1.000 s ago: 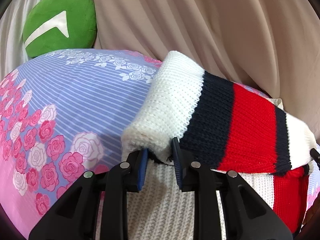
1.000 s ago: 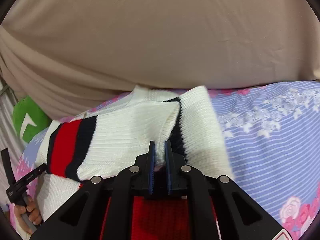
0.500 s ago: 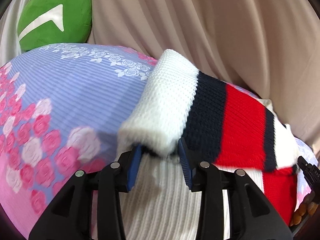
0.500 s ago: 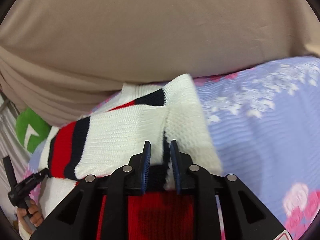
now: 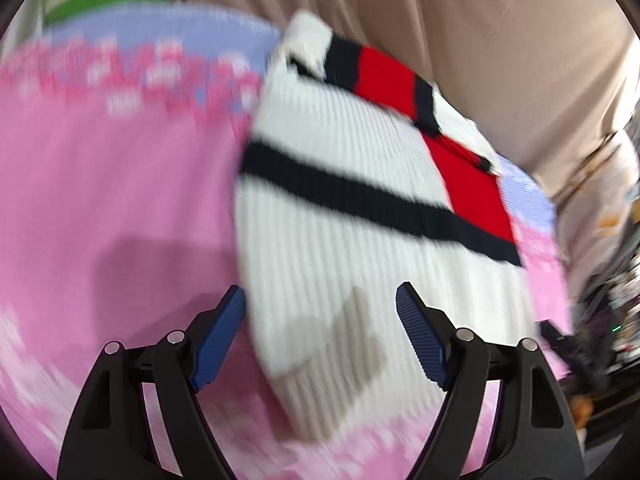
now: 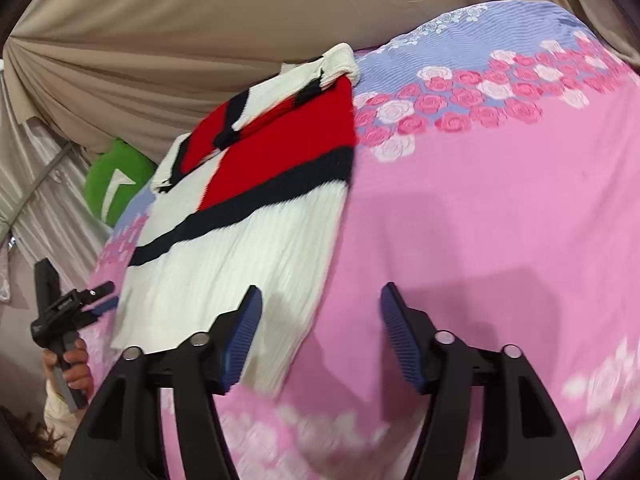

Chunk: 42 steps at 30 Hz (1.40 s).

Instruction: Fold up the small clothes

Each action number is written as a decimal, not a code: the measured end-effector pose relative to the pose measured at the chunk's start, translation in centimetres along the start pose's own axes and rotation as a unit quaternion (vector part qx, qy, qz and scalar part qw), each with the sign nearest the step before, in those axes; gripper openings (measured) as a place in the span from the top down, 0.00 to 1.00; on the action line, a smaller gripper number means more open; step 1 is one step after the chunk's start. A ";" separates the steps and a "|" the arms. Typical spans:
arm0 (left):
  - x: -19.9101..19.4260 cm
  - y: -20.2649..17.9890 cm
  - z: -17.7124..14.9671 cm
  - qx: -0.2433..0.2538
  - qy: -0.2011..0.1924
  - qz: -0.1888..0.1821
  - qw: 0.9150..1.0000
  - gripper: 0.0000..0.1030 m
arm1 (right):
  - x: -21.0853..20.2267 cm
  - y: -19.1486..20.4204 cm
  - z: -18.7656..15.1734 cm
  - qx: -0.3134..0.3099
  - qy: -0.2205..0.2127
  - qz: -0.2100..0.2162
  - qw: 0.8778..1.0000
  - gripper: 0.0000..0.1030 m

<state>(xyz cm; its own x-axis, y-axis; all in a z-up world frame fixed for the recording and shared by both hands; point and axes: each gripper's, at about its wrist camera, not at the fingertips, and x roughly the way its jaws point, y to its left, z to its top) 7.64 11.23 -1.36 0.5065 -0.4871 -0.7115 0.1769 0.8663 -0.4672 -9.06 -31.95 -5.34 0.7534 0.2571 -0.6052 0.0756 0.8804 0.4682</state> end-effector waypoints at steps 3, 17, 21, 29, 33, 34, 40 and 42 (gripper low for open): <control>-0.4 -0.7 -1.5 -0.002 -0.012 -0.003 1.000 0.26 | 0.8 2.0 -0.5 -0.033 0.007 -0.005 0.999 0.35; -6.0 -3.2 -3.0 0.036 -0.086 0.018 0.996 0.90 | -3.8 3.8 -1.0 -0.040 -0.068 0.075 0.994 0.95; -10.8 -4.9 -5.7 0.070 -0.112 0.005 0.991 0.90 | -8.5 3.8 -2.9 -0.046 -0.090 0.089 0.991 0.95; -22.6 -7.6 -12.8 0.129 -0.208 -0.058 0.968 0.90 | -20.3 5.9 -7.3 -0.082 -0.142 0.125 0.979 0.96; -27.7 -9.4 -12.8 0.155 -0.286 -0.063 0.943 1.00 | -24.7 8.2 -6.4 -0.110 -0.199 0.146 0.963 0.96; -28.3 -9.8 -12.2 0.162 -0.299 -0.059 0.939 1.00 | -25.2 8.7 -5.6 -0.119 -0.210 0.154 0.958 0.96; -23.7 -11.1 -3.5 0.172 -0.283 0.004 0.943 1.00 | -19.5 8.9 1.5 -0.135 -0.210 0.112 0.962 0.96; -20.1 -10.9 -2.2 0.164 -0.214 0.004 0.963 1.00 | -16.4 8.2 2.5 -0.117 -0.182 0.092 0.972 0.96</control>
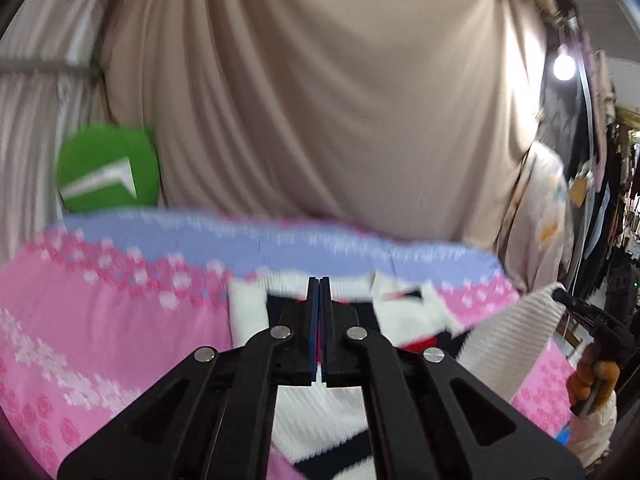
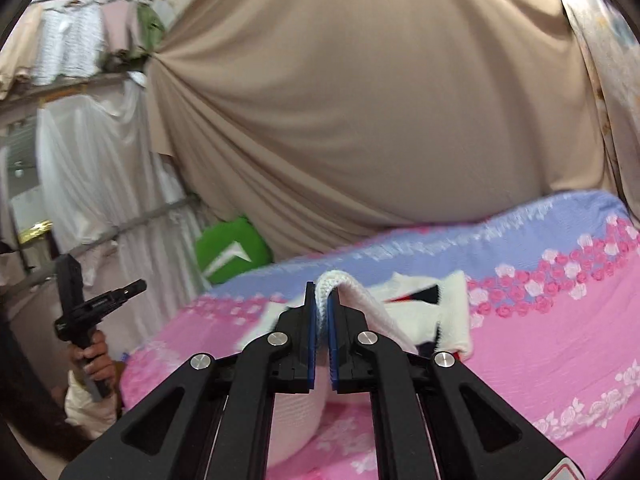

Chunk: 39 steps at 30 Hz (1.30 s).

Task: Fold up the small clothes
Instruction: 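Lift the hem with both grippers and fold it toward the collar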

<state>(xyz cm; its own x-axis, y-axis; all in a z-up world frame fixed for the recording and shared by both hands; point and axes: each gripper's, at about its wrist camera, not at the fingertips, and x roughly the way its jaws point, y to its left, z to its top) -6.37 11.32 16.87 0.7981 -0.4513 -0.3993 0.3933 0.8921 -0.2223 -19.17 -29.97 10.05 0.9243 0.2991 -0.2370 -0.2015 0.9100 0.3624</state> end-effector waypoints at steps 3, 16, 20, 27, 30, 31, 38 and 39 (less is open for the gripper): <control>2.5 -0.3 -3.8 -0.007 0.094 -0.032 0.995 0.74 | 0.6 -0.5 -1.8 -0.003 0.016 -0.011 1.000 0.96; 4.8 -1.3 -18.2 -0.192 0.311 -0.174 0.915 0.34 | -3.7 -1.7 -6.8 0.043 0.021 -0.016 0.999 0.95; 6.3 -3.6 -19.6 -0.195 0.339 -0.199 0.899 0.33 | -4.9 -0.9 -7.6 0.041 0.014 -0.013 0.999 0.95; 6.4 -4.1 -20.4 -0.206 0.346 -0.206 0.892 0.96 | -7.5 0.6 -8.9 0.030 -0.008 -0.006 0.999 0.95; 2.2 -3.8 -17.3 -0.170 0.265 -0.195 0.929 0.97 | -9.2 1.2 -9.4 0.019 -0.022 -0.004 1.000 0.95; 0.9 -3.7 -16.3 -0.160 0.239 -0.188 0.939 0.97 | -9.5 1.2 -9.5 0.016 -0.023 -0.006 1.000 0.95; -1.1 -1.6 -16.8 -0.165 0.246 -0.131 0.946 0.96 | -9.5 0.7 -11.4 0.025 0.002 -0.020 1.000 0.95; -0.6 -1.3 -18.0 -0.171 0.266 -0.122 0.941 0.96 | -9.3 0.6 -12.0 0.026 0.014 -0.023 0.999 0.95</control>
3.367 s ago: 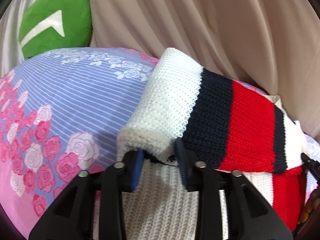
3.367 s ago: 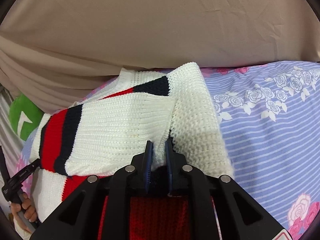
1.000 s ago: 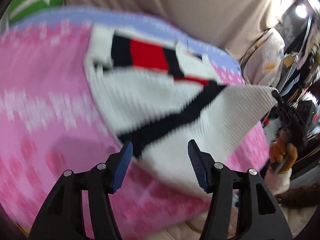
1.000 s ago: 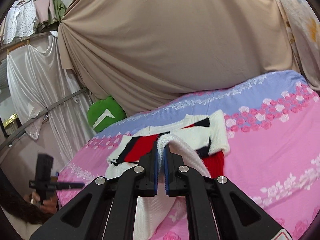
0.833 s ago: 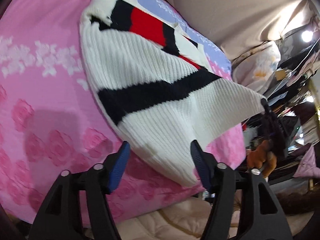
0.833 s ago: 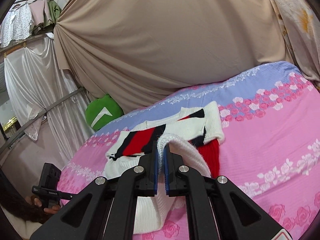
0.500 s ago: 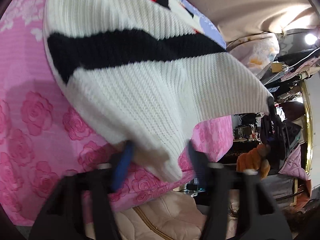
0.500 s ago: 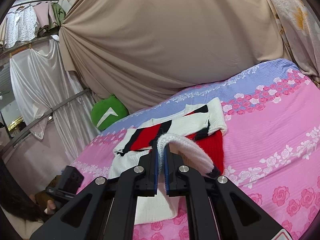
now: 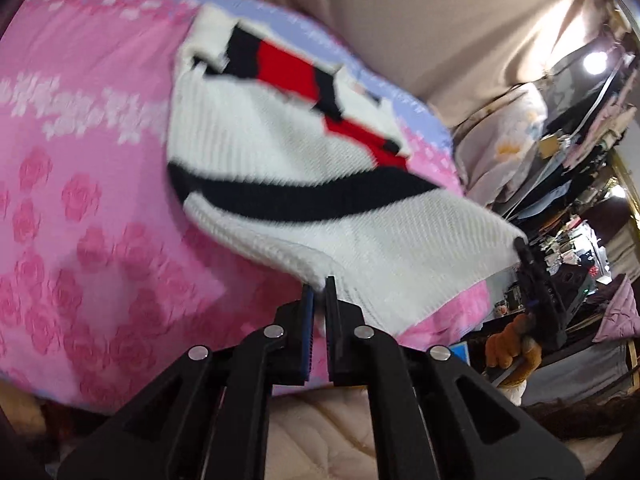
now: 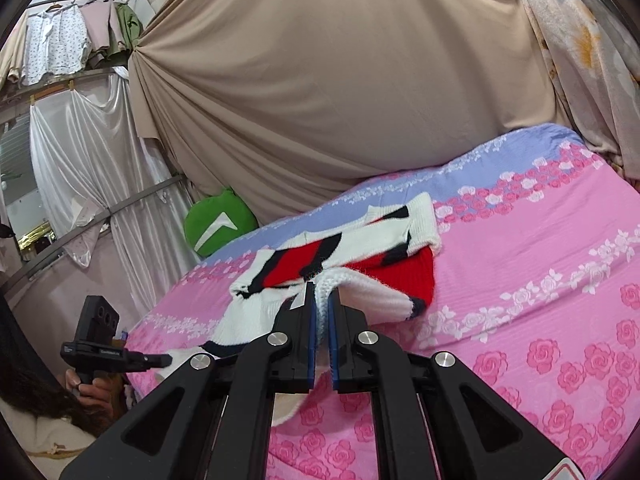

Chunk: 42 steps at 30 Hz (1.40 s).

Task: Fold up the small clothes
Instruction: 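Lift the hem with both grippers and fold it toward the collar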

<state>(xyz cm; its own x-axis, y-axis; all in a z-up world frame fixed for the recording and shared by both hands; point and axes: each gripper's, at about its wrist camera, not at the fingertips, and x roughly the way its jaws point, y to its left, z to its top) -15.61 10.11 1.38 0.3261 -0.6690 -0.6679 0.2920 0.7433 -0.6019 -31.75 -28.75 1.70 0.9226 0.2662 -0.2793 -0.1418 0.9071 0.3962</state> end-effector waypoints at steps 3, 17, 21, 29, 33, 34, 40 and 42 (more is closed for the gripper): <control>1.1 2.7 -2.0 -0.028 0.034 0.020 0.999 0.96 | 1.2 -0.8 -2.3 0.007 0.056 -0.015 0.998 0.95; 3.6 3.0 -2.5 -0.028 0.038 -0.067 0.997 0.96 | 3.3 -3.3 -6.6 0.048 0.109 -0.004 0.993 0.91; -0.7 0.3 -2.5 0.031 -0.034 -0.072 0.996 0.94 | 0.0 -0.7 -4.6 0.016 0.043 0.035 0.998 0.93; -13.8 -4.5 1.3 0.104 -0.241 -0.075 0.962 0.94 | -4.3 3.1 3.6 -0.019 -0.083 0.112 0.990 0.94; -13.0 -4.3 9.2 0.114 -0.258 -0.041 0.958 0.94 | 0.6 2.7 9.2 -0.039 -0.093 0.105 0.989 0.94; -11.6 -4.1 12.0 0.108 -0.251 -0.030 0.961 0.94 | 2.7 2.1 10.5 -0.034 -0.086 0.096 0.991 0.94; 0.4 0.4 26.2 0.054 -0.183 0.083 0.978 0.94 | 18.9 -4.0 15.2 0.033 0.003 0.020 0.999 0.94; 5.6 2.9 29.0 0.035 -0.145 0.130 0.980 0.92 | 25.1 -7.1 15.7 0.056 0.049 -0.012 0.997 0.94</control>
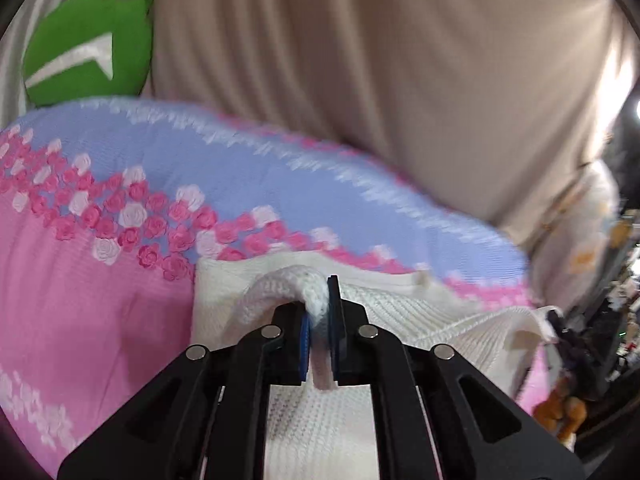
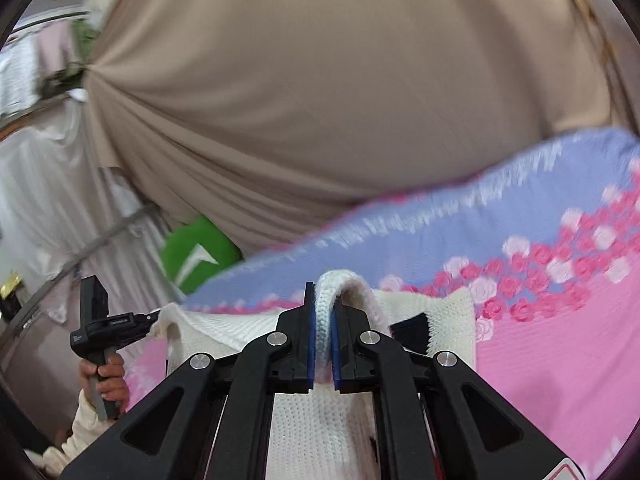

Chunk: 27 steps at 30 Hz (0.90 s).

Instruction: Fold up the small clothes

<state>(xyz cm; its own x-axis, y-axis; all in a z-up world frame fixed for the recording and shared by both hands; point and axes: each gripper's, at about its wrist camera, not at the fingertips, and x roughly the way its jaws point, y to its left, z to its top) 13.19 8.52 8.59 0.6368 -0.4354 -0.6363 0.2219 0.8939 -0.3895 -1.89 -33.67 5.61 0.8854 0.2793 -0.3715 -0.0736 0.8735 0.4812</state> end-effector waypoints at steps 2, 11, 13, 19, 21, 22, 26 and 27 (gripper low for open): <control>4.6 1.3 0.1 -0.010 0.034 0.026 0.999 0.91 | 4.6 -2.4 0.4 0.022 0.037 -0.036 0.998 0.90; 1.8 3.6 -2.2 -0.031 -0.002 -0.020 0.999 0.30 | -1.4 -2.2 -0.7 0.017 -0.073 -0.058 0.996 0.48; -1.4 2.8 -3.7 -0.003 -0.039 -0.012 0.999 0.25 | -3.0 -1.5 -2.4 0.002 -0.043 -0.044 0.998 0.48; -2.5 -0.2 -10.8 0.080 0.034 -0.018 0.996 0.25 | -3.7 0.6 -10.4 -0.075 0.058 -0.083 0.992 0.47; -0.7 -0.2 -12.9 0.098 0.063 0.029 0.993 0.43 | -2.7 0.6 -12.1 -0.095 0.083 -0.127 0.984 0.46; 0.0 0.2 -13.4 0.097 0.069 0.043 0.992 0.47 | -2.5 0.6 -12.7 -0.106 0.085 -0.137 0.981 0.51; -0.4 1.0 -13.5 0.087 0.054 0.070 0.992 0.70 | -4.6 0.0 -12.0 -0.079 0.061 -0.126 0.987 0.93; -0.5 1.4 -13.5 0.083 0.057 0.074 0.992 0.77 | -5.4 0.0 -11.7 -0.074 0.051 -0.128 0.988 0.93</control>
<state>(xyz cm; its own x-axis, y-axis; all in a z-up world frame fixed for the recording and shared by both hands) 3.22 8.57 -0.58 0.5863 -0.2986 -0.7530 0.2569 0.9501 -0.1768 -11.98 -30.53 -1.65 0.8335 0.0740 -0.5475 0.0731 0.9675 0.2420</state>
